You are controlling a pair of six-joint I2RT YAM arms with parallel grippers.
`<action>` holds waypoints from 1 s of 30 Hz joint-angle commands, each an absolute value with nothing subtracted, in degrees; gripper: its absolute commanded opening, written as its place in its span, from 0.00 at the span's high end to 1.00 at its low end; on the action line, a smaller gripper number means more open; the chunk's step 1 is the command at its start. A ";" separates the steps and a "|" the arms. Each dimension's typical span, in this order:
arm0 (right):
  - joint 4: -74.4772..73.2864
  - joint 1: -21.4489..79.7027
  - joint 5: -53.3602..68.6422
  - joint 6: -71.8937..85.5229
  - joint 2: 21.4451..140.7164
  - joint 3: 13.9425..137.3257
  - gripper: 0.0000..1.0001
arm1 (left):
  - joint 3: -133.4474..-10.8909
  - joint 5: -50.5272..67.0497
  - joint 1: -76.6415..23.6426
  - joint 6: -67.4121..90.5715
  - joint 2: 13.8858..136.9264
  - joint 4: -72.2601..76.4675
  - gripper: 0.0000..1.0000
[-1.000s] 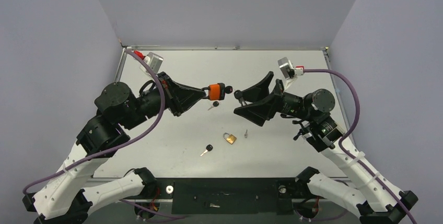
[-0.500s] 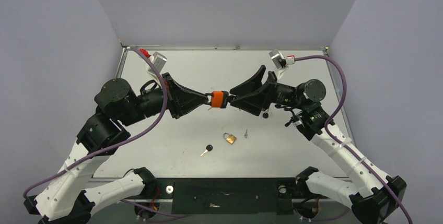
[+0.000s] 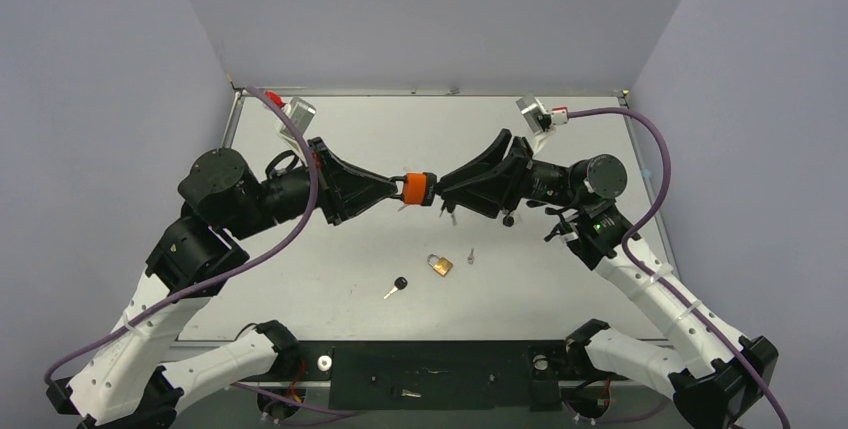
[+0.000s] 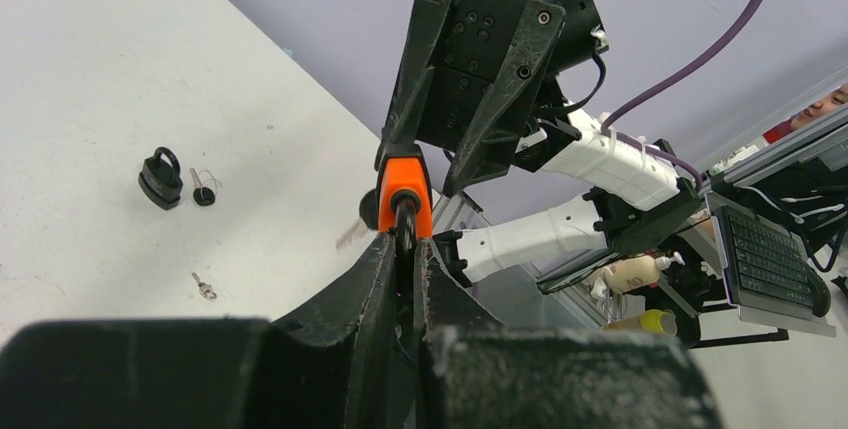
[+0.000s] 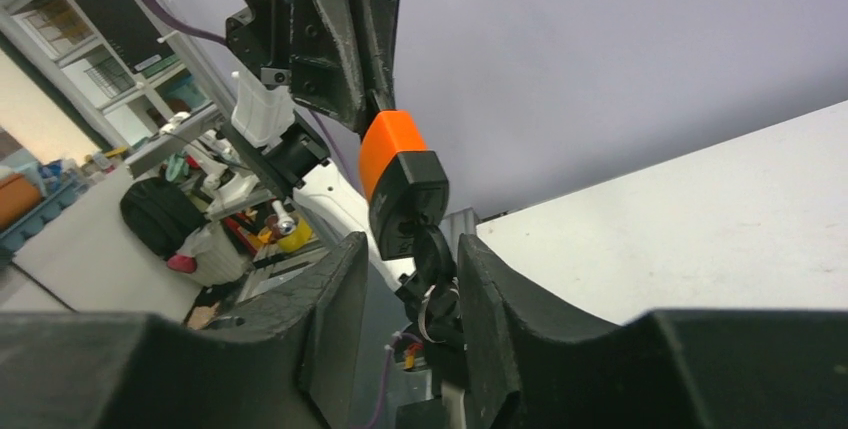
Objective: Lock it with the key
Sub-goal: Lock the lock, then place the lock at the center of the board.
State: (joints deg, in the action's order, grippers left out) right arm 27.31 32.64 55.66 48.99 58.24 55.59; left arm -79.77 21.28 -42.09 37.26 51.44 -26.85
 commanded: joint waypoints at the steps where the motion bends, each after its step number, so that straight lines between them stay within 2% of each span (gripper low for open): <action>1: 31.55 34.48 57.05 48.76 57.59 56.26 0.68 | -82.63 22.99 -41.25 38.76 51.05 -20.00 1.00; 5: 29.47 35.01 56.89 47.07 57.90 56.63 0.70 | -82.66 23.99 -40.77 39.26 51.22 -19.20 1.00; 7: 29.37 35.02 56.81 46.95 57.86 56.67 0.75 | -82.70 24.09 -40.37 39.33 51.26 -19.46 1.00; 8: 29.41 34.99 56.75 46.94 57.77 56.64 0.86 | -82.64 24.13 -40.27 39.30 51.16 -19.50 1.00; 10: 29.27 34.93 56.72 46.89 57.79 56.61 0.99 | -82.50 24.19 -39.98 39.29 50.89 -19.52 1.00; 11: 29.29 34.95 56.98 46.88 57.86 56.56 1.00 | -82.47 24.22 -39.77 39.33 50.80 -19.47 1.00; 18: 32.24 32.11 59.32 48.83 55.97 53.27 1.00 | -81.85 25.19 -37.39 38.91 50.24 -18.44 1.00; 27: 33.40 22.02 60.83 50.27 51.47 45.61 1.00 | -79.64 32.34 -26.66 42.40 50.66 -14.37 1.00; 29: 26.16 21.16 57.46 45.35 51.18 46.34 1.00 | -77.76 29.52 -25.37 41.94 50.88 -15.98 1.00; 30: 15.66 22.47 52.51 38.28 51.30 47.21 1.00 | -77.02 28.03 -25.20 41.18 51.22 -18.17 1.00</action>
State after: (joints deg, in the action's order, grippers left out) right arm 28.56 22.41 59.33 49.71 52.10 46.00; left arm -78.89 29.41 -26.87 40.40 51.40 -21.26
